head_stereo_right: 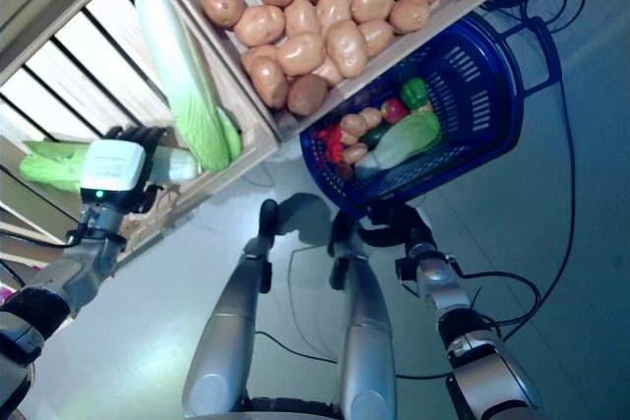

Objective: Put vegetables into the basket

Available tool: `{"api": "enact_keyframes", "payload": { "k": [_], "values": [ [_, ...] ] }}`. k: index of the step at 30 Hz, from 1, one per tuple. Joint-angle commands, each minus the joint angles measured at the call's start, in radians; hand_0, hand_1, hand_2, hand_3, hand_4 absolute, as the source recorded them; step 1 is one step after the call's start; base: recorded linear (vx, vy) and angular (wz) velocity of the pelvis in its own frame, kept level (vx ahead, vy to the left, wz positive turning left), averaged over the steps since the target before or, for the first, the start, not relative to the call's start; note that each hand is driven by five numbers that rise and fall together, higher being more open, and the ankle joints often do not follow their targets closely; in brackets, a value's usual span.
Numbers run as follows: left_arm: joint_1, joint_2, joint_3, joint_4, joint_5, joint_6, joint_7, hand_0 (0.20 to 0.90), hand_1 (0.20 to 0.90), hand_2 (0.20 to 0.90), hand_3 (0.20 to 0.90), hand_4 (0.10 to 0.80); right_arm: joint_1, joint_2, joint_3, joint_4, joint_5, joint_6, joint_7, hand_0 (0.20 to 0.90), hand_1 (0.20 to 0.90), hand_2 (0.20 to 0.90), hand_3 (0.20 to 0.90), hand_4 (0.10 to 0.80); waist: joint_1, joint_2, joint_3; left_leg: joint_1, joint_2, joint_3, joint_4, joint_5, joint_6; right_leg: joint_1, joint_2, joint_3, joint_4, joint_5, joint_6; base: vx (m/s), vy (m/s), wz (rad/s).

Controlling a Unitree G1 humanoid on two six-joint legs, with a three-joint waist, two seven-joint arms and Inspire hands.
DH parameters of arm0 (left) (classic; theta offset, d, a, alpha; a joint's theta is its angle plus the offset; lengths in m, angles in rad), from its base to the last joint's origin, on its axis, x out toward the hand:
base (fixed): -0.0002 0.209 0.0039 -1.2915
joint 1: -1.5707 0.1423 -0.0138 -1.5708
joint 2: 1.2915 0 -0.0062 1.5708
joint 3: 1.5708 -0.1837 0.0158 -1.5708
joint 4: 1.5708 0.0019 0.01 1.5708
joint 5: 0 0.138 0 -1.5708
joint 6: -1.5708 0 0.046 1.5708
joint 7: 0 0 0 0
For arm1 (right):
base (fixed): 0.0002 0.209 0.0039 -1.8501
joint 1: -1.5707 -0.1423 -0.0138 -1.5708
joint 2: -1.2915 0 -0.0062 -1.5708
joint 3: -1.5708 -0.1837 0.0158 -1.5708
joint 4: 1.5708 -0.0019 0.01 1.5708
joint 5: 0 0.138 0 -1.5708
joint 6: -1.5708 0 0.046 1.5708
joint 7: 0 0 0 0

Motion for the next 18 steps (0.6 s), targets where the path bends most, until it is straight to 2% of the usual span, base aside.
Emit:
{"api": "enact_keyframes", "payload": {
  "k": [1, 7, 10, 18],
  "values": [
    [-0.001, -0.011, 0.121, 0.047, 0.044, -0.045, 0.129, 0.900, 0.900, 0.900, 0.900, 0.800, 0.043, -0.052, 0.019, -0.019, -0.021, -0.014, -0.009, 0.900, 0.900, 0.900, 0.900, 0.800, -0.024, 0.025, -0.004, -0.079, -0.005, 0.010, 0.058, 0.037, 0.001, 0.068, 0.000, 0.001, -0.045, 0.033, 0.043, 0.001, 0.021, -0.03],
    [0.002, -0.088, 0.112, 0.128, 0.008, -0.044, 0.172, 0.900, 0.900, 0.900, 0.900, 0.800, 0.021, -0.054, 0.031, -0.009, -0.026, -0.009, 0.006, 0.900, 0.900, 0.900, 0.900, 0.800, -0.033, 0.023, -0.004, -0.084, 0.001, 0.015, 0.063, 0.035, -0.001, 0.059, 0.004, 0.009, -0.033, 0.025, 0.038, 0.005, 0.029, -0.03],
    [-0.024, -0.126, 0.120, 0.191, 0.011, -0.046, 0.236, 0.900, 0.900, 0.900, 0.900, 0.800, 0.003, -0.048, 0.043, -0.004, -0.028, -0.006, 0.008, 0.900, 0.900, 0.900, 0.900, 0.800, -0.038, 0.017, -0.004, -0.093, 0.005, 0.017, 0.068, 0.035, -0.003, 0.051, 0.006, 0.013, -0.029, 0.022, 0.036, -0.003, 0.008, -0.02],
    [-0.064, -0.216, 0.147, 0.338, -0.077, -0.040, 0.347, 0.900, 0.900, 0.900, 0.900, 0.800, -0.022, -0.030, 0.072, 0.003, -0.025, -0.013, -0.001, 0.900, 0.900, 0.900, 0.900, 0.800, -0.050, -0.013, -0.004, -0.119, 0.014, 0.012, 0.077, 0.035, -0.007, 0.023, 0.014, 0.015, -0.015, 0.019, 0.032, -0.001, -0.003, 0.00]
  ]
}}
